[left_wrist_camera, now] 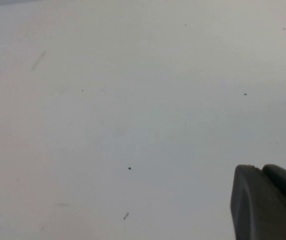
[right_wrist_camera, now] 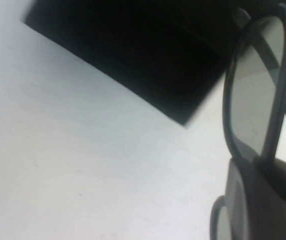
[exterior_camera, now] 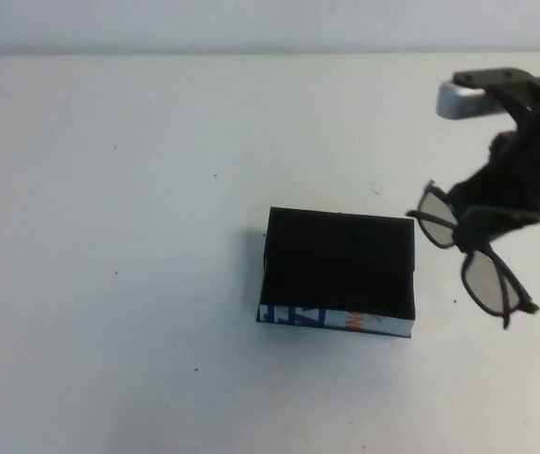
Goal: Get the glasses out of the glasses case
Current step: Place the glasses on the table
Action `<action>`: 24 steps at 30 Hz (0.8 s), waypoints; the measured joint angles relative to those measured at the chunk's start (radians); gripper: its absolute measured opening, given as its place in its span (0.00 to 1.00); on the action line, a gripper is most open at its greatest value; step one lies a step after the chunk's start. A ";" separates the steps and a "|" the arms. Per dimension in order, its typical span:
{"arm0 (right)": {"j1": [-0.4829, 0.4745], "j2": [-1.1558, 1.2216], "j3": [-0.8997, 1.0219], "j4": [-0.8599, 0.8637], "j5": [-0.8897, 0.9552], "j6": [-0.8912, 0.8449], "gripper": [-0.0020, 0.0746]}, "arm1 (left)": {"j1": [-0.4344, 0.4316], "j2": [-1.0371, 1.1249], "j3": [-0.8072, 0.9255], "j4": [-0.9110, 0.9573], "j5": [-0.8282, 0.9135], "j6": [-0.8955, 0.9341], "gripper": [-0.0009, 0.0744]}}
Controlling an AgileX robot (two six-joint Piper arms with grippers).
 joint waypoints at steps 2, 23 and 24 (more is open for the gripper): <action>-0.039 -0.067 0.137 -0.018 -0.058 0.063 0.03 | 0.000 0.000 0.000 0.000 0.000 0.000 0.01; -0.108 -0.145 0.659 -0.160 -0.592 0.356 0.34 | 0.000 0.000 0.000 0.000 0.000 0.000 0.01; -0.108 -0.147 0.659 -0.160 -0.595 0.356 0.38 | 0.000 0.000 0.000 0.000 0.000 0.000 0.01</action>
